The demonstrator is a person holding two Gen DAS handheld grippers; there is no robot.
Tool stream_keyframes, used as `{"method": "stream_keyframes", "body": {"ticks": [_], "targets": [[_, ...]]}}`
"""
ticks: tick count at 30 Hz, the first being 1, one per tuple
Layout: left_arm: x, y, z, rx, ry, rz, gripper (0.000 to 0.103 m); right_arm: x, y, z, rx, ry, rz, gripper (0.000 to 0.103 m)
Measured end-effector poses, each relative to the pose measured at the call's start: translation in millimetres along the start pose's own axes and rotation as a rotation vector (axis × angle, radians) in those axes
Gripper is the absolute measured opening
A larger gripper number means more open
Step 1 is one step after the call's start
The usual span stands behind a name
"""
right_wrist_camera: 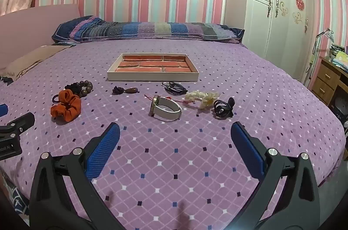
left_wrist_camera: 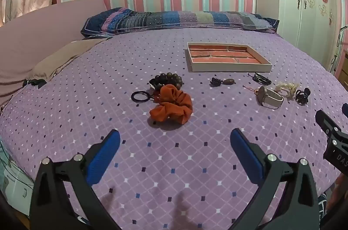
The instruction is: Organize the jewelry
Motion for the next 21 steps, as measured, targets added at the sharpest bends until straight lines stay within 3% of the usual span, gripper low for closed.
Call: {"method": "stream_keyframes", "body": {"ticks": [21], "targets": [[0.3, -0.1, -0.5, 0.001, 0.001, -0.013, 0.099, 5.0, -3.5, 0.2, 0.006, 0.002, -0.014, 0.099]]}}
Point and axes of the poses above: each gripper's, at about its wrist camera, not at the fingertips, and x roughly the way its jaws point, z to its right, y to its top, the point moved 3 cm from there along x, roughly the way its jaws point, and after that the axes turned 5 degrees about -z, right-handed, at the moved point
